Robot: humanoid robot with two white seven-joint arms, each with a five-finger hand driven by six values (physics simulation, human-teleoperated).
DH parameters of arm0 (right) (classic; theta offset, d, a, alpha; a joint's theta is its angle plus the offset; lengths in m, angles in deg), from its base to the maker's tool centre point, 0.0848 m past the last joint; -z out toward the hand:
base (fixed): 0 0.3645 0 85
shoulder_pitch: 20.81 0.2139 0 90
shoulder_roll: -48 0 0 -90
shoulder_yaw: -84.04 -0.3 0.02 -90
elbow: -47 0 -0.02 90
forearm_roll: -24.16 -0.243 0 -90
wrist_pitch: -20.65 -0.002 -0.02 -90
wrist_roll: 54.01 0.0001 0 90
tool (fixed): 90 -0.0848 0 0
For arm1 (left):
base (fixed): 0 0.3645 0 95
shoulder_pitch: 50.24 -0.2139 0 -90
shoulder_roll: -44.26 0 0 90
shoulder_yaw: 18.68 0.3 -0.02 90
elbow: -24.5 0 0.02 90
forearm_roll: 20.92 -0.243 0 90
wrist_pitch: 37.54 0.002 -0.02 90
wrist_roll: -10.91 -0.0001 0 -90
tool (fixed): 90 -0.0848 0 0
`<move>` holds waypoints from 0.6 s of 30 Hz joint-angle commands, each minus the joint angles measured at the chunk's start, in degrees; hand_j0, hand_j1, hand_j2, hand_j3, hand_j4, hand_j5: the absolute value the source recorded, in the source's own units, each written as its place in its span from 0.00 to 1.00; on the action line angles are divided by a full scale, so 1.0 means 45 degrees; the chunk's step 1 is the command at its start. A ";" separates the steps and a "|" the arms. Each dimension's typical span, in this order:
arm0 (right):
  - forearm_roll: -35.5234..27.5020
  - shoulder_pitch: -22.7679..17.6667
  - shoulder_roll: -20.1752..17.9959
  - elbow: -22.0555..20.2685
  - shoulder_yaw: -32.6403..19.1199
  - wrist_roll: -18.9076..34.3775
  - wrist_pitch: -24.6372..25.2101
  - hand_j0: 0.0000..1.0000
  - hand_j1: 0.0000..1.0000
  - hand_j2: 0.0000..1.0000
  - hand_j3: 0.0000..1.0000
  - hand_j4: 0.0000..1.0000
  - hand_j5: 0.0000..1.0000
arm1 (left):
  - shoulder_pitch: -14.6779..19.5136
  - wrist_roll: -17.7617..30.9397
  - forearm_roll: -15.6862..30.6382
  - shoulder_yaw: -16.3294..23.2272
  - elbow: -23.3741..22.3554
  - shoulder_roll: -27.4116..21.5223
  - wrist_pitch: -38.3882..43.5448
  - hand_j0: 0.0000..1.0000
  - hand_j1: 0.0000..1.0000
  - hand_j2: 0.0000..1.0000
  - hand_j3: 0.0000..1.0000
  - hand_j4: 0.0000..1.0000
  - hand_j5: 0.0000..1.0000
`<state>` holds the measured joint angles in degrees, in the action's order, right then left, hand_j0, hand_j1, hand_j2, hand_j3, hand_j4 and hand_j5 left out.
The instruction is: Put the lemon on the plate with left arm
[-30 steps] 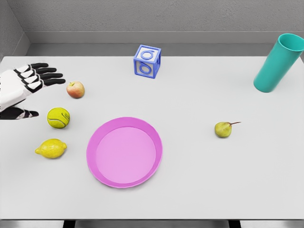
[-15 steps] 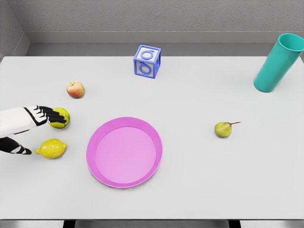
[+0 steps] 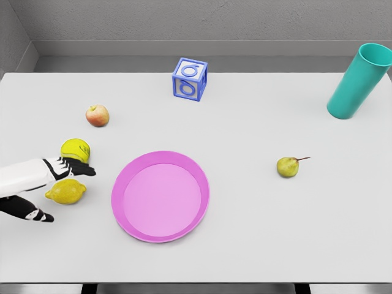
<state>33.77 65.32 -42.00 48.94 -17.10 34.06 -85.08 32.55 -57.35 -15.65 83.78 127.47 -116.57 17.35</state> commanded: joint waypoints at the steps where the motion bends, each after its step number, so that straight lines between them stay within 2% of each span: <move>1: -0.0008 0.0000 0.0000 -0.0002 -0.0004 0.0001 -0.0001 1.00 1.00 1.00 1.00 1.00 1.00 | -0.0019 -0.0006 0.0118 -0.0014 -0.0089 -0.0001 0.0023 1.00 1.00 1.00 1.00 1.00 1.00; 3: -0.0008 0.0000 0.0000 -0.0002 -0.0004 0.0001 -0.0001 1.00 1.00 1.00 1.00 1.00 1.00 | -0.0176 0.0033 0.0080 -0.0072 -0.0400 -0.0001 0.0023 1.00 1.00 1.00 1.00 1.00 1.00; 8: 0.0011 0.0000 0.0000 -0.0002 -0.0004 0.0001 -0.0001 1.00 1.00 1.00 1.00 1.00 1.00 | -0.0020 0.0033 -0.0135 -0.0131 -0.1475 -0.0001 0.0023 1.00 1.00 1.00 1.00 1.00 1.00; 12: -0.0008 0.0000 0.0000 -0.0002 -0.0004 0.0001 -0.0001 1.00 1.00 1.00 1.00 1.00 1.00 | -0.0020 0.0033 -0.0643 -0.0170 -0.1671 0.0096 0.0023 1.00 1.00 1.00 1.00 1.00 1.00; 15: -0.0008 0.0000 0.0000 -0.0002 -0.0004 0.0001 -0.0001 1.00 1.00 1.00 1.00 1.00 1.00 | -0.0020 0.0033 -0.0721 -0.0170 -0.1691 0.0096 0.0023 0.89 0.89 0.89 0.89 0.89 0.89; 18: -0.0008 0.0000 0.0000 -0.0002 -0.0004 0.0001 -0.0001 1.00 1.00 1.00 1.00 1.00 1.00 | -0.0039 0.0033 -0.1405 -0.0638 -0.1827 0.0603 0.0023 0.88 0.88 0.88 0.88 0.88 0.88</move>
<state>33.77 65.32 -42.00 48.94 -17.10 34.06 -85.08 32.38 -57.18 -20.73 81.95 119.61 -114.87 17.36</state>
